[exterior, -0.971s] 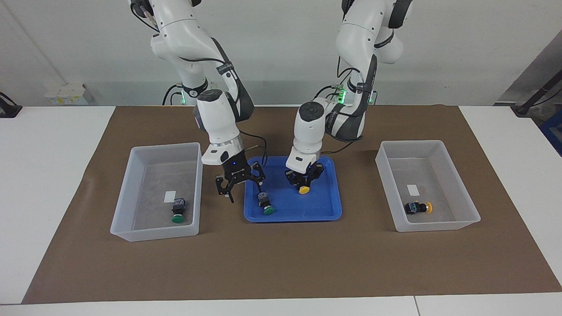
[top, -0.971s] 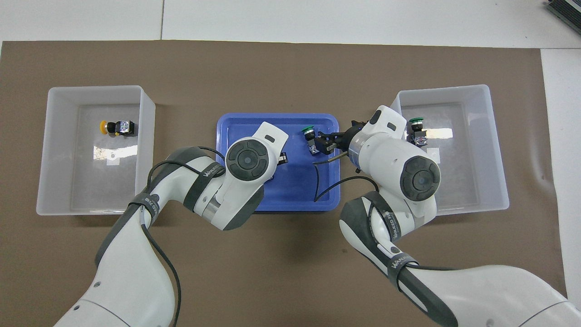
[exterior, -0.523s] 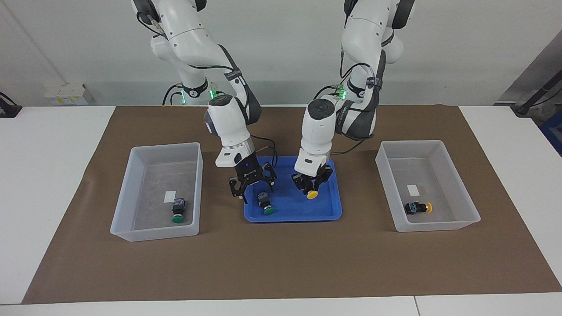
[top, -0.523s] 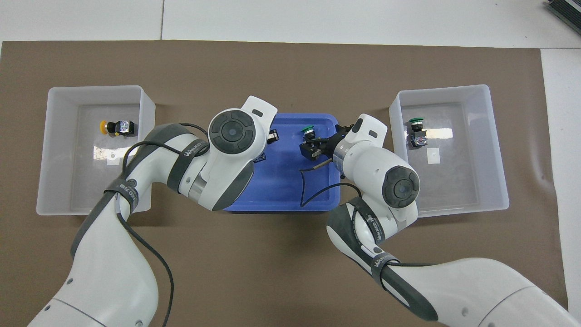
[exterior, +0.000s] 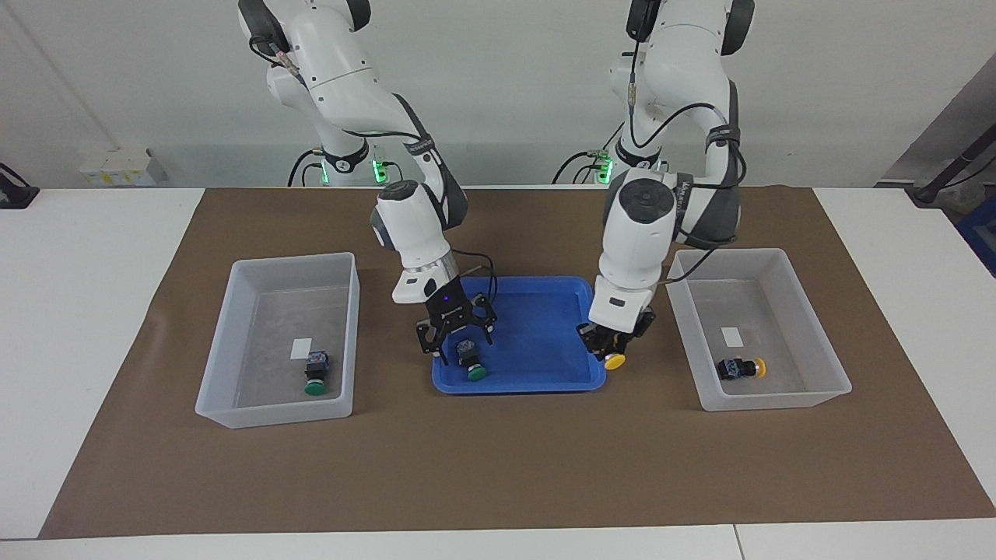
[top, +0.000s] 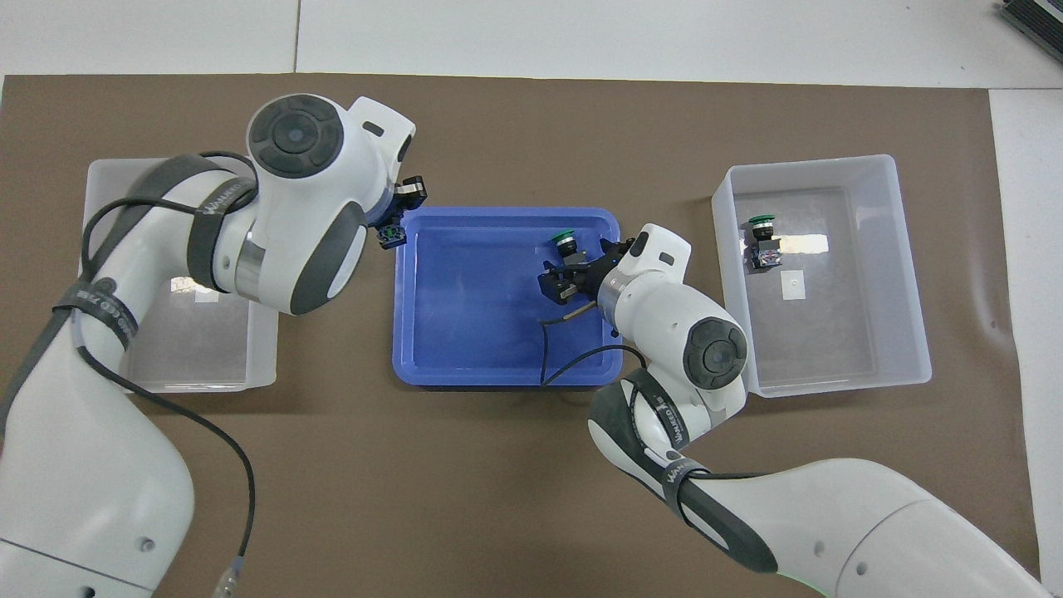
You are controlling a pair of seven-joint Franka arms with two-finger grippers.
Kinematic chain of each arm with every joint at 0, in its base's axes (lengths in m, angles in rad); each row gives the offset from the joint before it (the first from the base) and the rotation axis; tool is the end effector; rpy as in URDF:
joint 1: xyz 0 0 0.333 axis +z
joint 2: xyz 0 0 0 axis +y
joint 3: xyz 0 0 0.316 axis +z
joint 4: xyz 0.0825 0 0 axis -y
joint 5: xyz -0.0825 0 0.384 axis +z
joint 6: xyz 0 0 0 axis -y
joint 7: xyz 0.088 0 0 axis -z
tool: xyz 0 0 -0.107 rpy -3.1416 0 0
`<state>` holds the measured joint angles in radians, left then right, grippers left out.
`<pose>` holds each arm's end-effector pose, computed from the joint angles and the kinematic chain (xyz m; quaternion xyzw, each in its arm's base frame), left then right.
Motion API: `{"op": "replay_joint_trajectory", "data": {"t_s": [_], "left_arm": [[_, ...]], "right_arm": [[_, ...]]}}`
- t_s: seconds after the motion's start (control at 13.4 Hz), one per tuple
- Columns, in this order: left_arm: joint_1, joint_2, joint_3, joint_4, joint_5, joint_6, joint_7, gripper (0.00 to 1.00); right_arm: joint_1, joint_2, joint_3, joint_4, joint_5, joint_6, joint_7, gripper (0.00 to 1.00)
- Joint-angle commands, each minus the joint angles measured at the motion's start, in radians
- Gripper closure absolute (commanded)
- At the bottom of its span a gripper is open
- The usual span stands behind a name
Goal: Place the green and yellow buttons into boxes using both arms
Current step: 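Carry the yellow button to the box while the right gripper lifts the green button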
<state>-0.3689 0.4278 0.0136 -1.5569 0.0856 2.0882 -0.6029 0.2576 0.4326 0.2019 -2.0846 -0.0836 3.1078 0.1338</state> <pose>0.6475 -0.2371 0.4103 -0.9925 -0.1034 -0.0648 0.0126 0.5664 0.2796 0.2876 -0.9391 -0.1729 -0.2762 0.1093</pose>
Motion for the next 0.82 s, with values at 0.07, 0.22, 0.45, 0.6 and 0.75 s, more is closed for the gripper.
{"op": "replay_joint_trajectory", "data": {"t_s": [0.07,0.22,0.45,0.6,0.75], "left_arm": [[0.135,-0.014,-0.018,0.073,-0.023,-0.129,0.196,1.00],[0.204,-0.024,-0.015,0.074,-0.029,-0.137,0.317,1.00],[0.289,-0.041,-0.004,0.058,-0.043,-0.129,0.510,1.00],[0.344,-0.044,-0.003,0.048,-0.044,-0.129,0.601,1.00],[0.393,-0.066,-0.001,-0.006,-0.044,-0.094,0.711,1.00]], "right_arm": [[0.011,0.006,-0.006,-0.011,-0.001,0.017,0.000,0.20],[0.006,0.006,-0.004,-0.011,-0.002,0.012,-0.003,0.99],[0.002,-0.006,-0.006,-0.008,-0.004,-0.012,-0.006,1.00],[-0.001,-0.031,-0.006,0.003,-0.002,-0.069,-0.005,1.00],[-0.011,-0.098,-0.006,0.052,0.014,-0.252,0.025,1.00]]}}
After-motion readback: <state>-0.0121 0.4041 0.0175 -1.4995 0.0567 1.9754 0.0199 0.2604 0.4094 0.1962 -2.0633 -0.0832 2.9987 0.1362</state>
